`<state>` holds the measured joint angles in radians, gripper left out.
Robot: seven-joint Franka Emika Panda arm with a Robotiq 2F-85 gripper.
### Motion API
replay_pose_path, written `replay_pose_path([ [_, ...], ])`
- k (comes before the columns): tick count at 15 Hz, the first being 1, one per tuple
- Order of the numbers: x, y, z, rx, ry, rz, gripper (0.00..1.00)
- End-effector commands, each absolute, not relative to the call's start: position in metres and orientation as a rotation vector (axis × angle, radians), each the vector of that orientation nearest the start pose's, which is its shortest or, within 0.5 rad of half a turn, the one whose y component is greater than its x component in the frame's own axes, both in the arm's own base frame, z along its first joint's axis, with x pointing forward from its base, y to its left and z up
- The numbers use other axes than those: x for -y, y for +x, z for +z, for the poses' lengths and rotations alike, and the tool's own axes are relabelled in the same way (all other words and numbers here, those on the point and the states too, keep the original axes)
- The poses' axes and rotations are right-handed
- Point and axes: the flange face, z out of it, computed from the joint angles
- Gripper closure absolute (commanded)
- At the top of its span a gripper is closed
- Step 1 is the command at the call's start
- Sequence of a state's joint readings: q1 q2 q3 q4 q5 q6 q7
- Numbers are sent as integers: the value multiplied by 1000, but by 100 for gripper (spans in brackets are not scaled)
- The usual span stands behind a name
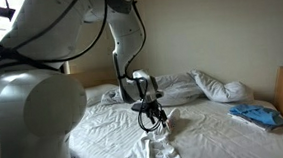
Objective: Fold the towel in half, then shift it to the left
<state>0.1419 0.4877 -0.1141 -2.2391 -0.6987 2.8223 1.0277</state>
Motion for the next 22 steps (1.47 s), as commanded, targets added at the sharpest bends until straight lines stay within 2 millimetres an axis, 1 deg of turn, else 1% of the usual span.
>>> replay_pose_path([
  [1, -40, 565, 124, -479, -3195, -446, 0],
  [5, -39, 598, 91, -440, -3151, -491, 0],
  [9, -28, 627, 54, -473, -3138, -481, 0],
  [10, -24, 633, 46, -497, -3131, -459, 2],
  [11, -20, 638, 39, -502, -3143, -439, 26],
  [12, -17, 643, 34, -508, -3152, -434, 27],
  [13, -13, 647, 31, -517, -3151, -424, 31],
  [16, -6, 657, 28, -531, -3144, -428, 52],
  [22, 3, 670, 39, -543, -3197, -411, 88],
])
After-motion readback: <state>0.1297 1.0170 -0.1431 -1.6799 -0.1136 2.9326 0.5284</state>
